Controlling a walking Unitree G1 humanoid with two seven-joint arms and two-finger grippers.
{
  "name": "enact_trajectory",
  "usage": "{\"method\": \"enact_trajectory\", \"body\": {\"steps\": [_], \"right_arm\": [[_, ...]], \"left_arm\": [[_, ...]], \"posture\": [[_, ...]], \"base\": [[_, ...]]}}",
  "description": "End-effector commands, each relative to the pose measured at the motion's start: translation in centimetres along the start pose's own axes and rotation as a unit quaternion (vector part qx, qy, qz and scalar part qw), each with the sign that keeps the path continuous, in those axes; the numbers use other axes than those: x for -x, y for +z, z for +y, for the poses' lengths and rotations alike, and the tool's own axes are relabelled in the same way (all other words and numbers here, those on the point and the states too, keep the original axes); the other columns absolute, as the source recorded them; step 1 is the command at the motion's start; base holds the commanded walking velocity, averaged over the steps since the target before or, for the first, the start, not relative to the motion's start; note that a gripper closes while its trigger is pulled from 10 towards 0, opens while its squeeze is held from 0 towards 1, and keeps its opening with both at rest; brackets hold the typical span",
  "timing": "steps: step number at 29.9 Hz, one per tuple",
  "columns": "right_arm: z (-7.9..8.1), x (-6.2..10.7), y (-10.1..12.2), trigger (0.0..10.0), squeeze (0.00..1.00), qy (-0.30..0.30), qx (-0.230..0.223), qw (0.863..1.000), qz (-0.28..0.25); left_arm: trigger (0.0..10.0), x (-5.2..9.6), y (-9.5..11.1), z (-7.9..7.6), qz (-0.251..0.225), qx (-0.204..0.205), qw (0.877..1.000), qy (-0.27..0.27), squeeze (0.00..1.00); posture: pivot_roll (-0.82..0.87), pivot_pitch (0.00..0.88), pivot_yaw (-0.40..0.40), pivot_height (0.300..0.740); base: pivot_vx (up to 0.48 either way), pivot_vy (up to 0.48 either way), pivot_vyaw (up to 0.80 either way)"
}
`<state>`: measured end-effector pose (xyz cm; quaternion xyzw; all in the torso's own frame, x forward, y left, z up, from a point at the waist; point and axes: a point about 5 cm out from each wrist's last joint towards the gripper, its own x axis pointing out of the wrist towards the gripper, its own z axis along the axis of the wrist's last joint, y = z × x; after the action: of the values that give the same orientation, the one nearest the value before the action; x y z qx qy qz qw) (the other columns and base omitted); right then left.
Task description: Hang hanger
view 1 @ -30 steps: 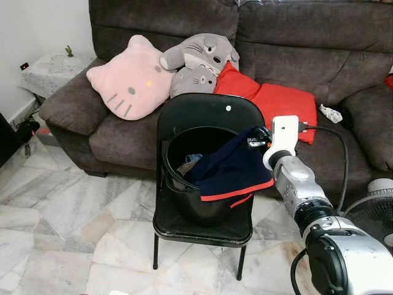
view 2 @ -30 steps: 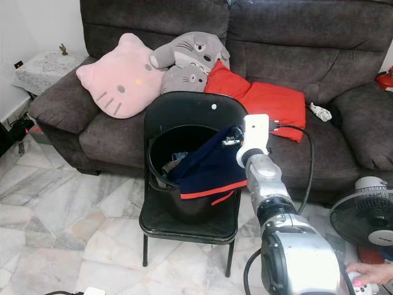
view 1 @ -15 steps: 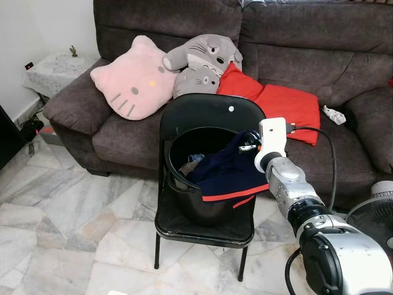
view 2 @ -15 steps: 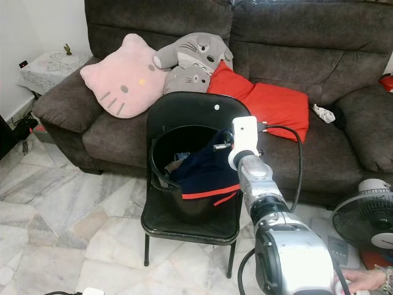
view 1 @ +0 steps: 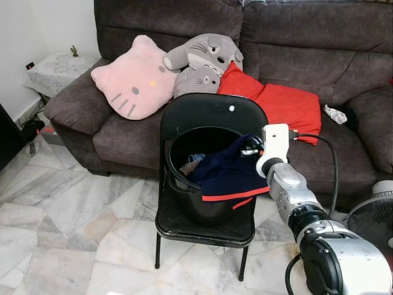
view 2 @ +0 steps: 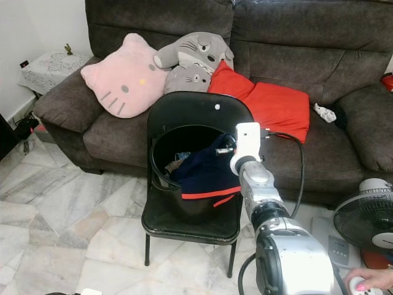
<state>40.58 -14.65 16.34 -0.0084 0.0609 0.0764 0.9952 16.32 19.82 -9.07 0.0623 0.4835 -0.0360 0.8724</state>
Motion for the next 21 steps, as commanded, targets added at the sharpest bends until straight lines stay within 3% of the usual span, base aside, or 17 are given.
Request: {"method": "enact_trajectory", "body": {"steps": [1,16,19,20,21], "right_arm": [[-0.2,0.2,-0.4,0.0,0.0,-0.003,-0.008,1.0,0.0],[0.4,0.6,-2.2,0.0,0.0,0.008,-0.019,1.0,0.012],[0.7,0.7,-2.7,0.0,0.0,0.02,-0.019,0.999,0.02],[0.8,0.7,-2.9,1.7,0.0,0.022,-0.018,0.999,0.02],[1.0,0.8,-3.2,2.7,0.0,0.022,-0.019,0.999,0.024]], "left_arm": [[10.0,0.2,-1.3,0.2,0.03,-0.007,1.0,0.0,0.0],[10.0,0.2,-1.2,0.1,0.031,-0.01,0.999,-0.006,0.0],[10.0,0.2,-1.1,0.0,0.032,-0.017,0.999,-0.01,0.0],[10.0,0.2,-1.1,0.0,0.032,-0.014,0.999,-0.009,0.0],[10.0,0.2,-1.2,0.0,0.033,-0.014,0.999,-0.01,0.0]], "posture": [[-0.05,0.097,0.016,0.74],[-0.06,0.101,0.016,0.74],[-0.06,0.104,0.014,0.74],[-0.06,0.105,0.014,0.74],[-0.06,0.105,0.014,0.74]], "base": [[0.24,0.0,0.0],[0.301,0.0,0.0],[0.0,0.0,0.0],[0.0,0.0,0.0],[0.0,0.0,0.0]]}}
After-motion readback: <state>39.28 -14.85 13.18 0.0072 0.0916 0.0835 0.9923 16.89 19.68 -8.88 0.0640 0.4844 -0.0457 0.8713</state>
